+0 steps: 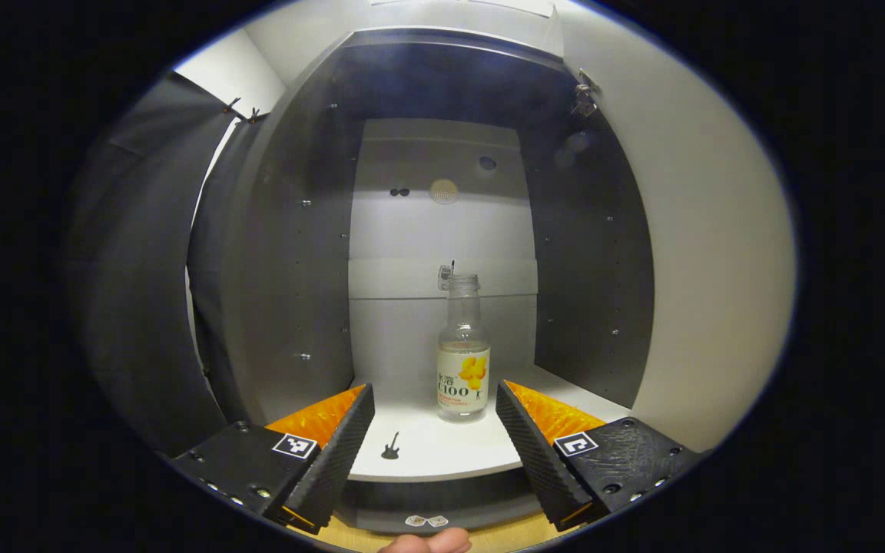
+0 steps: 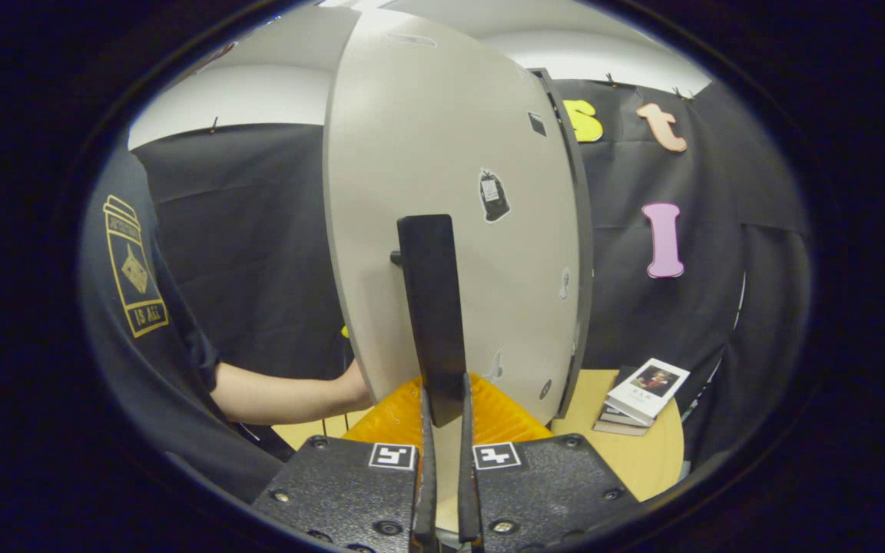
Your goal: Open the cabinet door with the right hand, grasp the bottle in the cabinet with the left hand and place it on the coaster, then close the cabinet door with the right hand.
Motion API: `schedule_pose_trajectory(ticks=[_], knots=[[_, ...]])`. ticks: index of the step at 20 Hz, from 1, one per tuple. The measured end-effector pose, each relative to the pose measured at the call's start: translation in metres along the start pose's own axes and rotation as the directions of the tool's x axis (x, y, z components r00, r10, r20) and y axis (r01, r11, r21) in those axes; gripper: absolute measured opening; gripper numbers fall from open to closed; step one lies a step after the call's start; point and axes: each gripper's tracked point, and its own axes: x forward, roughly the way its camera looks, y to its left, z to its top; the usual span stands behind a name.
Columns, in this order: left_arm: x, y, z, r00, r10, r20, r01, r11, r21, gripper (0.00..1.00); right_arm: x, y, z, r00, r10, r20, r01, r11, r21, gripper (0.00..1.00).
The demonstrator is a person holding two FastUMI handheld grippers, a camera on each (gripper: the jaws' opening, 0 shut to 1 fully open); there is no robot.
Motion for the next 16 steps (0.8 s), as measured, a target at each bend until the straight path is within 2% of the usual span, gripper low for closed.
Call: schedule_pose_trajectory(ticks=[4, 6, 7, 10, 11, 12, 14, 16], knots=[[0.039, -0.006, -0.009, 1.0, 0.016, -0.024, -0.016, 1.0, -0.01, 0.96, 0.003, -0.002, -0.002, 0.999, -0.033, 0.008, 0.032, 0.999, 0.008, 0.13], [0.056, 0.0, -0.009, 0.998, 0.061, -0.017, -0.061, 0.998, 0.029, 0.96, 0.001, -0.007, -0.002, 0.998, -0.055, 0.02, 0.055, 0.998, 0.026, 0.14], [0.066, -0.004, -0.01, 0.998, 0.057, -0.021, -0.056, 0.998, 0.032, 0.96, -0.001, -0.01, -0.002, 0.997, -0.069, 0.026, 0.068, 0.997, 0.039, 0.13], [0.086, -0.012, -0.013, 0.998, 0.061, -0.032, -0.06, 0.998, 0.037, 0.96, 0.0, -0.012, -0.003, 0.995, -0.099, 0.031, 0.097, 0.993, 0.069, 0.18], [0.092, -0.013, -0.011, 0.997, 0.069, -0.031, -0.067, 0.997, 0.041, 0.95, -0.001, -0.016, -0.002, 0.992, -0.125, 0.03, 0.123, 0.991, 0.059, 0.34], [0.098, -0.016, -0.012, 0.997, 0.068, -0.037, -0.066, 0.997, 0.039, 0.96, -0.007, -0.02, 0.001, 0.99, -0.135, 0.037, 0.133, 0.99, 0.055, 0.4], [0.109, -0.019, -0.013, 0.996, 0.069, -0.048, -0.068, 0.997, 0.03, 0.96, -0.005, -0.024, -0.001, 0.987, -0.154, 0.043, 0.151, 0.986, 0.075, 0.43], [0.118, -0.025, -0.014, 0.997, 0.061, -0.046, -0.06, 0.998, 0.019, 0.96, -0.004, -0.027, 0.0, 0.986, -0.157, 0.052, 0.152, 0.984, 0.092, 0.55]])
